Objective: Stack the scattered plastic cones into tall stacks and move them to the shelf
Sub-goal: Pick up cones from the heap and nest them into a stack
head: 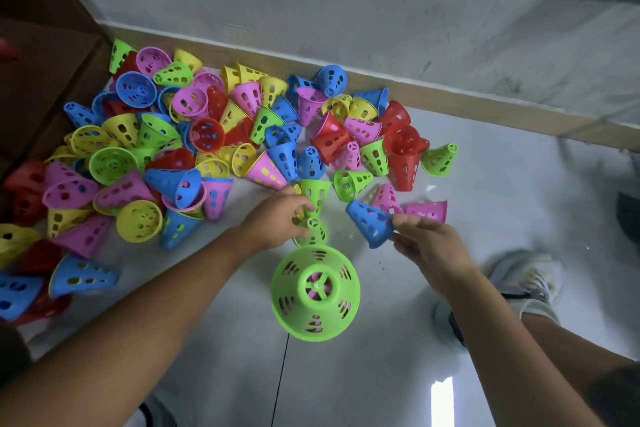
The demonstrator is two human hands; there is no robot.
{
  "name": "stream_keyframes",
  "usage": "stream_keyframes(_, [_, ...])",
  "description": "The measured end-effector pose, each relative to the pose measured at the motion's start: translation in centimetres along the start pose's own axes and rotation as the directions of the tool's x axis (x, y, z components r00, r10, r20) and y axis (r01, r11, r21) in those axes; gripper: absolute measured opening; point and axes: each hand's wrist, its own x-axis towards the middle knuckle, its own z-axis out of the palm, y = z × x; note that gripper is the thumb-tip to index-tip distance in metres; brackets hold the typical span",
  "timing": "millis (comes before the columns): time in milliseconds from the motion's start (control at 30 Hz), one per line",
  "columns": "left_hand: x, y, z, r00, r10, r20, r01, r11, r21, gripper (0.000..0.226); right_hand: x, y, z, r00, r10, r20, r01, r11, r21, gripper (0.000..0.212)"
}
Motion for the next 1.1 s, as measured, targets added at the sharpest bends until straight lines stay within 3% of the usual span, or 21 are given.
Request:
stream_keyframes(167, [-0.3, -0.3, 1.0, 1.000, 0.000, -0.024, 0.002, 0.994, 0.109, 0.044, -0.8, -1.8, 0.4, 0.995, -0.015, 0.094, 0.006, 0.995, 0.100, 0.003])
stream_keyframes(400, [-1.5, 0.2, 1.4, 1.000, -0.019, 0.001, 0.018, 0.994, 0.105, 0.073, -4.1, -6.3, 1.5, 0.933, -0.111, 0.344, 0.002, 0.953, 0.303, 0.052])
stream_keyframes(533, [-2.1, -0.2, 2.2, 0.997, 0.072, -0.022, -0.070, 0.995, 0.071, 0.035, -6.6, -8.7, 2.1, 0.855, -0.174, 0.488, 0.045, 0.964, 0.264, 0.065])
stream_keyframes(633, [-2.2, -0.6, 2.4, 0.989, 0.134, -0.063, -0.126, 0.985, 0.116, 0.027, -7.9, -9.6, 1.9, 0.786, -0.218, 0.578, 0.089, 0.966, 0.243, 0.077])
stream_keyframes(800, [-1.7, -0.9, 2.0, 0.988, 0.144, -0.057, -0.130, 0.971, 0.200, 0.035, -9.4, -10.3, 1.6, 0.737, -0.274, 0.618, 0.152, 0.958, 0.244, 0.085])
stream_keyframes(967, [-1.7, -1.3, 1.1, 0.989, 0.061, -0.135, -0.053, 0.997, 0.064, 0.051, -10.0, -10.8, 1.7, 0.726, -0.281, 0.627, 0.161, 0.957, 0.243, 0.089])
stream_keyframes(1100, [-1.3, -1.8, 0.5, 0.969, 0.086, -0.233, -0.094, 0.995, -0.024, 0.001, -10.7, -11.5, 2.2, 0.688, -0.289, 0.666, 0.194, 0.957, 0.215, 0.082])
